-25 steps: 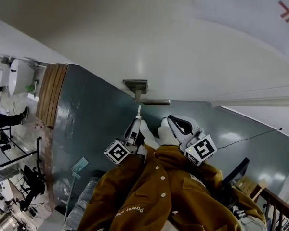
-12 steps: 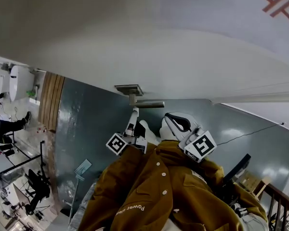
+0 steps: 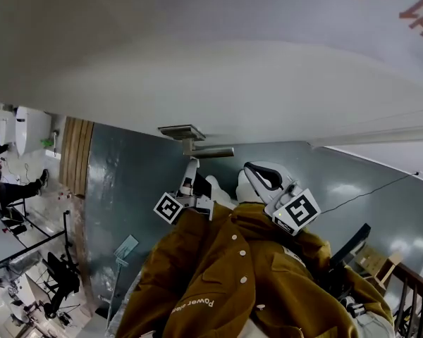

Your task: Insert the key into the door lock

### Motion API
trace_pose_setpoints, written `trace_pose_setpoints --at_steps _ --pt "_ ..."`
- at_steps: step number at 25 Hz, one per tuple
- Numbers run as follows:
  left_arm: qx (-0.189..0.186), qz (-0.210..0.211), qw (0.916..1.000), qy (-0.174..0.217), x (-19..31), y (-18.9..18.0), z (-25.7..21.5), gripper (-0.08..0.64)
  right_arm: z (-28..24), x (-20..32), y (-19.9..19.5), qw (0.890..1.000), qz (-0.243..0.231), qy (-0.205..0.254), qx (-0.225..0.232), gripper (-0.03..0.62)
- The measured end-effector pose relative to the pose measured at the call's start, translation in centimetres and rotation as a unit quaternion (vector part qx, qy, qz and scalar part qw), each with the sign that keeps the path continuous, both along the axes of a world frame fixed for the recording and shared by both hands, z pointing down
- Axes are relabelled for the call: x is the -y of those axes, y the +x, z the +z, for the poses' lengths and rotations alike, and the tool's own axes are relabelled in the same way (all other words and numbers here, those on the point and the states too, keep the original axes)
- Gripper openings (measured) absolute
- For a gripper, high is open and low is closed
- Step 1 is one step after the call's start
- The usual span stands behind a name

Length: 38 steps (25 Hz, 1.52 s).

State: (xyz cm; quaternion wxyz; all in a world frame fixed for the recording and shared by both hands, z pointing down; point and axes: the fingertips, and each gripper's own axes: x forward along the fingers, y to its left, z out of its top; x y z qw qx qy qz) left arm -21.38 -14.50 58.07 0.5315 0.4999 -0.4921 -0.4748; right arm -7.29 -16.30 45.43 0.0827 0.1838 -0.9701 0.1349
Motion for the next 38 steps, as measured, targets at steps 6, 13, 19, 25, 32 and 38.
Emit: trace_pose_setpoints --at_steps 6,13,19,25,32,38 --pt "-0.003 -0.002 1.0000 0.006 0.0 -0.2 0.0 0.025 0.2 -0.1 0.1 1.000 0.000 -0.001 0.002 0.008" --pt "-0.022 0.007 0.9996 0.016 0.8 -0.4 -0.3 0.025 -0.1 -0.5 0.0 1.000 -0.007 -0.002 0.003 0.008" --pt "-0.040 0.027 0.9982 0.035 1.9 -1.0 0.0 0.026 -0.3 -0.8 -0.1 1.000 -0.007 0.002 0.004 0.008" --pt "-0.060 0.036 0.9955 0.063 3.3 -1.3 -0.2 0.026 -0.6 -0.8 -0.1 1.000 -0.004 0.006 0.004 0.008" --pt "-0.033 0.043 0.9957 0.076 3.3 -1.6 -0.7 0.116 -1.1 -1.4 0.3 1.000 0.002 0.010 0.005 0.007" --pt "0.045 0.078 0.9954 0.033 1.6 -0.8 -0.5 0.132 -1.2 -1.3 0.2 1.000 0.003 0.012 0.008 0.008"
